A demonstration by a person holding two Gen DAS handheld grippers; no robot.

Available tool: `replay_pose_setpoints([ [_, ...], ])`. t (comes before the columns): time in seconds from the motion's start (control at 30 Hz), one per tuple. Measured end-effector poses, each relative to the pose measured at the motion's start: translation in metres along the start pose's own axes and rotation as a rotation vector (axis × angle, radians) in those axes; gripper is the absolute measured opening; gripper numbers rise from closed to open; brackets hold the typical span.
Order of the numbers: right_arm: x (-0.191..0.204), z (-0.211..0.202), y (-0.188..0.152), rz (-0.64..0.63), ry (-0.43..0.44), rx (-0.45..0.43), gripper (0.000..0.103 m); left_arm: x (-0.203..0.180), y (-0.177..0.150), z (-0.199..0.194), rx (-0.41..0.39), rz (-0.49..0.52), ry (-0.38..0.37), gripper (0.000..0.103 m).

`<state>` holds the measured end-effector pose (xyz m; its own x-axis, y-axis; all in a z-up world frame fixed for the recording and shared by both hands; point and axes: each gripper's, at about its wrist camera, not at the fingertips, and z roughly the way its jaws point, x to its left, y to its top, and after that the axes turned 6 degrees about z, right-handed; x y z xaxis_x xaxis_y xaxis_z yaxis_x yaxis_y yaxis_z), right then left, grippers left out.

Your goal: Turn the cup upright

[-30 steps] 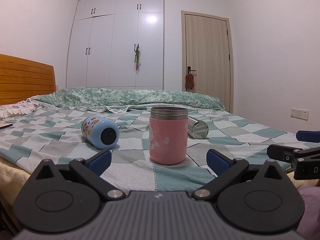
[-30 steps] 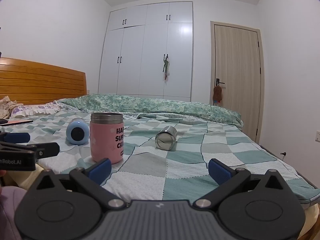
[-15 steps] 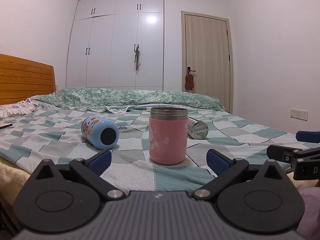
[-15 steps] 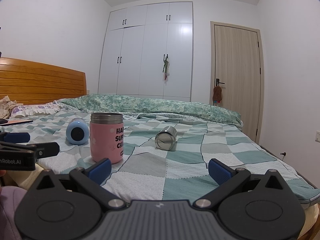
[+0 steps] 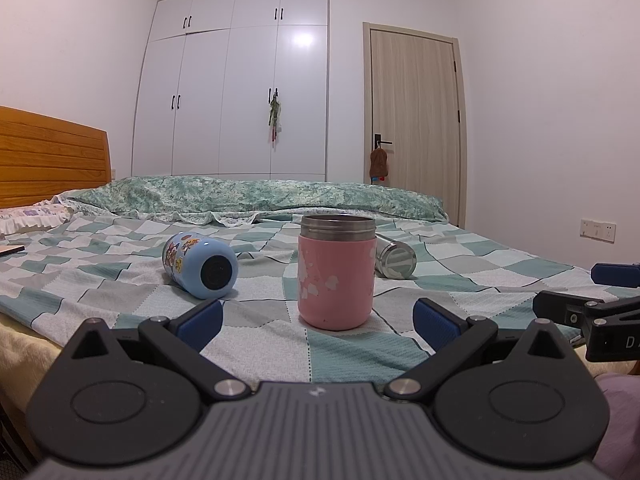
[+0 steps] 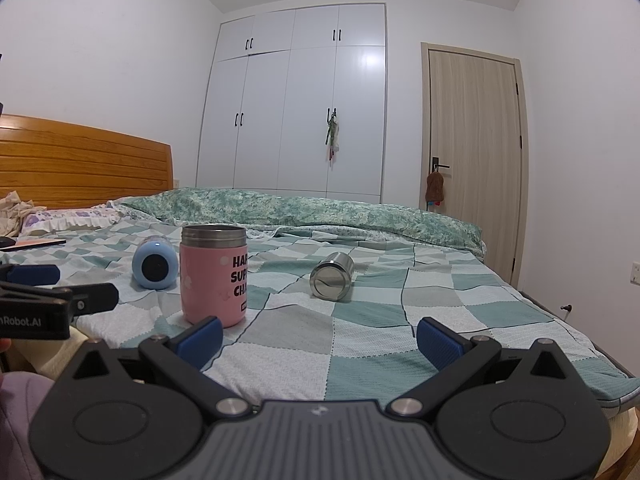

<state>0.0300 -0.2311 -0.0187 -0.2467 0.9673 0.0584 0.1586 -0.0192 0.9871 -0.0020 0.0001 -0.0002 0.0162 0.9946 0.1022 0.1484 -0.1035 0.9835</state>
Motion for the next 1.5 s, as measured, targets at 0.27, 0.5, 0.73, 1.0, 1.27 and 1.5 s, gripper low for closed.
replay_pose_setpoints([
  [0.27, 0.0, 0.0, 0.0, 0.0, 0.0, 0.0, 0.103, 0.0, 0.0, 0.0, 0.0, -0.001, 0.0, 0.103],
  [0.5, 0.0, 0.0, 0.0, 0.0, 0.0, 0.001, 0.103, 0.0, 0.0, 0.0, 0.0, -0.002, 0.0, 0.103],
  [0.73, 0.0, 0.0, 0.0, -0.001, 0.0, 0.001, 0.103, 0.0, 0.0, 0.0, 0.0, -0.002, 0.0, 0.103],
  [1.0, 0.0, 0.0, 0.0, -0.001, 0.0, 0.0, 0.103, 0.0, 0.0, 0.0, 0.0, -0.003, 0.0, 0.103],
  [1.27, 0.0, 0.0, 0.0, -0.003, -0.001, 0.001, 0.103, -0.001, 0.0, 0.0, 0.003, -0.005, 0.0, 0.103],
  [1.5, -0.008, -0.001, 0.008, 0.005, -0.011, 0.018, 0.103, -0.011, 0.01, 0.005, 0.018, -0.008, -0.051, 0.103],
])
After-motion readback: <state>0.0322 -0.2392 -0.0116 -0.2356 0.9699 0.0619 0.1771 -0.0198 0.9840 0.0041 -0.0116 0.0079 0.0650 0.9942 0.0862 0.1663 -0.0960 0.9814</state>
